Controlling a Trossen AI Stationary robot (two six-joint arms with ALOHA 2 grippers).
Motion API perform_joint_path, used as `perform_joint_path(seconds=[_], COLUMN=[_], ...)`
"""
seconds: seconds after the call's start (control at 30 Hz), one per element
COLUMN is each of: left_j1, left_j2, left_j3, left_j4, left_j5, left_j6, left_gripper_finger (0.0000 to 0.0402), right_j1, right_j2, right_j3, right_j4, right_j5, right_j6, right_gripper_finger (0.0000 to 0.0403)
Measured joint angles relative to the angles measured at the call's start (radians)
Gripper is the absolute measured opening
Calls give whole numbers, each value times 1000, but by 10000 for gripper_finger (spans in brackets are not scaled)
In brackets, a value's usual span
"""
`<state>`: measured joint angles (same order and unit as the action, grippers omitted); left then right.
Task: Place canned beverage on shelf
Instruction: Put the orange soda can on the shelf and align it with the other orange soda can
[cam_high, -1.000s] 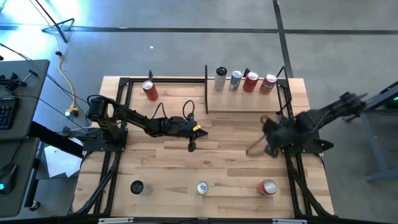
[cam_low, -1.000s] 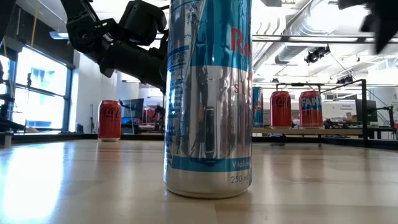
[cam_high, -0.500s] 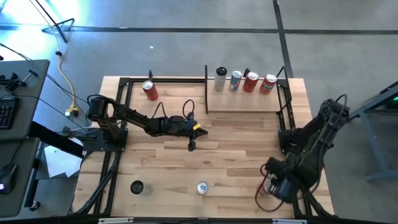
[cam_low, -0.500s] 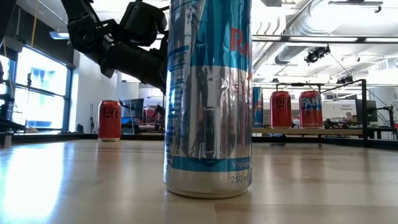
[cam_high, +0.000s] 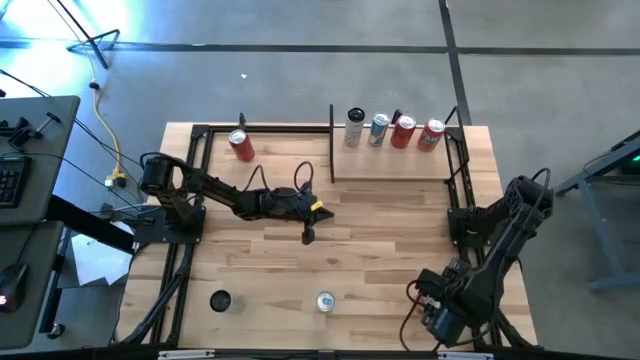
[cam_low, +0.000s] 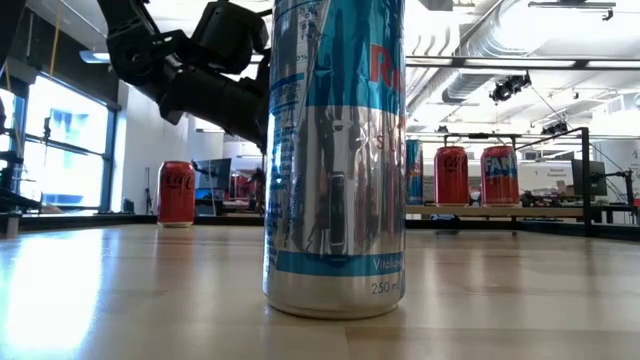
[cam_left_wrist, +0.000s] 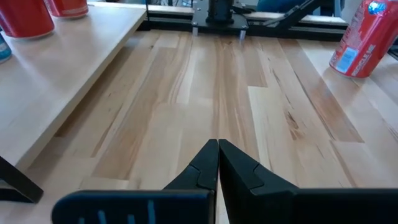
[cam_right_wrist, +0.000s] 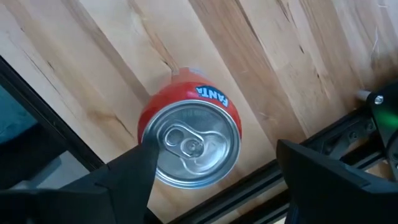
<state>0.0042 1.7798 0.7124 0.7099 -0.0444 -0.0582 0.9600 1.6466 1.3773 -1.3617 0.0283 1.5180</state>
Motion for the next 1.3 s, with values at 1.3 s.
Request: perform_joint_path(seconds=[1.3], left_j1=[-8], left_j2=[0], left_j3=[0], left_j4=[-58], left_j5=[10], left_j6=[-20], left_gripper_finger=[3], right_j1=[-45], right_j2=[-65], right_j3=[-159], right_j4=[213], right_j5=[-40], right_j6=[-50], right_gripper_finger=[314])
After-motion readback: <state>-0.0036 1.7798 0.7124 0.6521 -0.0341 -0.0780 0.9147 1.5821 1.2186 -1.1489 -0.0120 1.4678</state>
